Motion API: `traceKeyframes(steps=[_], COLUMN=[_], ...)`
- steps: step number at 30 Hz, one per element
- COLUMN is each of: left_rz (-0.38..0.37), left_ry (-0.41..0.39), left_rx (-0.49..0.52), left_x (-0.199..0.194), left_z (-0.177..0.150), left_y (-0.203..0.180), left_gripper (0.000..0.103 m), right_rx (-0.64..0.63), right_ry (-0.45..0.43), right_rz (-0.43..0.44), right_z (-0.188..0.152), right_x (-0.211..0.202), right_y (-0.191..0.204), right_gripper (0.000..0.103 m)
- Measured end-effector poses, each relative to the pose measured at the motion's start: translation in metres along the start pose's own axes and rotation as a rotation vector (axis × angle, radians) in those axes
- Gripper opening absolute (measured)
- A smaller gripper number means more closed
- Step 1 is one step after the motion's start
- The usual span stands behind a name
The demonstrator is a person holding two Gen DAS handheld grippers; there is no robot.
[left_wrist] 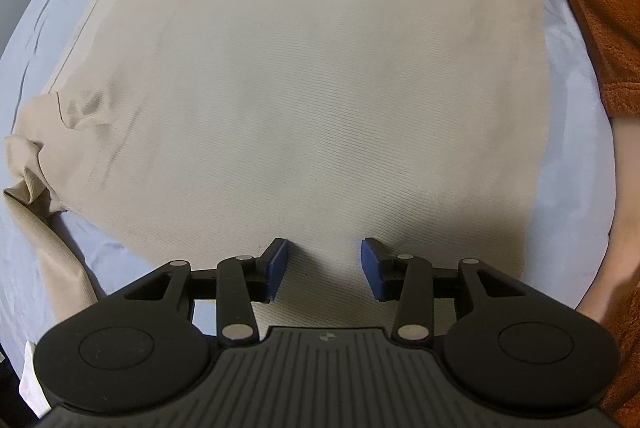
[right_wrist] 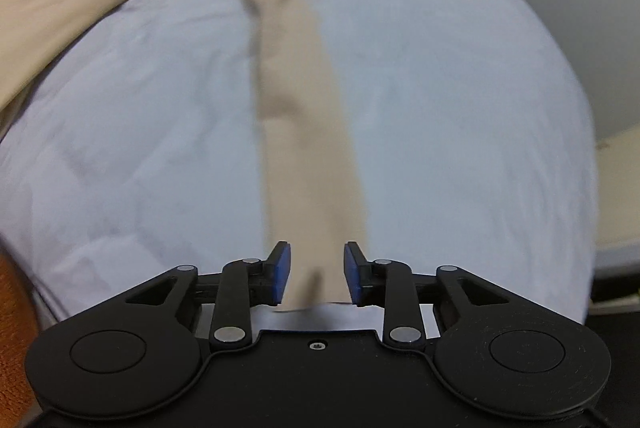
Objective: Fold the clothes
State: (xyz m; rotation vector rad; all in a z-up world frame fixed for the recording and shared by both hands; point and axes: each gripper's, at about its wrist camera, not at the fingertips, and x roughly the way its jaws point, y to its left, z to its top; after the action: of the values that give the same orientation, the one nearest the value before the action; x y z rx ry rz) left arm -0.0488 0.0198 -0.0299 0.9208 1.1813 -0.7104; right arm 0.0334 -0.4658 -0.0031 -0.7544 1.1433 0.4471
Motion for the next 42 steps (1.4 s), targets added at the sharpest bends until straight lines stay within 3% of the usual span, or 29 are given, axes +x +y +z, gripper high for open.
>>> traceKeyframes(steps=[7, 8, 10, 12, 18, 24, 31, 36, 40, 42], left_rz=[0.000, -0.002, -0.007, -0.011, -0.024, -0.041, -0.041, -0.055, -0.069, -0.073], left_ry=[-0.001, -0.002, -0.001, 0.000, 0.001, -0.002, 0.006, 0.016, 0.024, 0.027], left_rx=[-0.008, -0.010, -0.017, -0.019, -0.026, -0.051, -0.056, -0.066, -0.068, -0.067], left_x=[-0.002, -0.002, -0.003, -0.003, -0.005, -0.007, -0.010, -0.011, -0.011, -0.012], left_z=[-0.005, -0.006, -0.007, -0.009, -0.013, -0.019, -0.024, -0.027, -0.029, -0.031], left_y=[-0.004, -0.004, -0.004, -0.005, -0.006, -0.007, -0.014, -0.016, -0.018, -0.020], left_gripper=[0.040, 0.040, 0.041, 0.041, 0.042, 0.043, 0.043, 0.044, 0.044, 0.044], right_rx=[-0.031, -0.026, -0.015, -0.003, 0.048, 0.202, 0.247, 0.292, 0.328, 0.264], right_ry=[0.068, 0.068, 0.065, 0.062, 0.021, -0.010, 0.038, 0.083, 0.023, -0.021], right_rz=[0.015, 0.013, 0.010, 0.007, -0.028, -0.124, -0.181, -0.268, -0.209, -0.142], right_z=[-0.009, -0.009, -0.009, -0.009, -0.009, -0.007, -0.002, -0.014, -0.022, -0.025], right_x=[0.035, 0.037, 0.038, 0.040, 0.025, 0.019, 0.054, 0.074, 0.069, 0.063], right_y=[0.017, 0.016, 0.014, 0.011, -0.013, -0.065, -0.091, -0.119, -0.128, -0.116], right_gripper=[0.027, 0.024, 0.005, 0.002, 0.001, 0.001, 0.001, 0.001, 0.002, 0.005])
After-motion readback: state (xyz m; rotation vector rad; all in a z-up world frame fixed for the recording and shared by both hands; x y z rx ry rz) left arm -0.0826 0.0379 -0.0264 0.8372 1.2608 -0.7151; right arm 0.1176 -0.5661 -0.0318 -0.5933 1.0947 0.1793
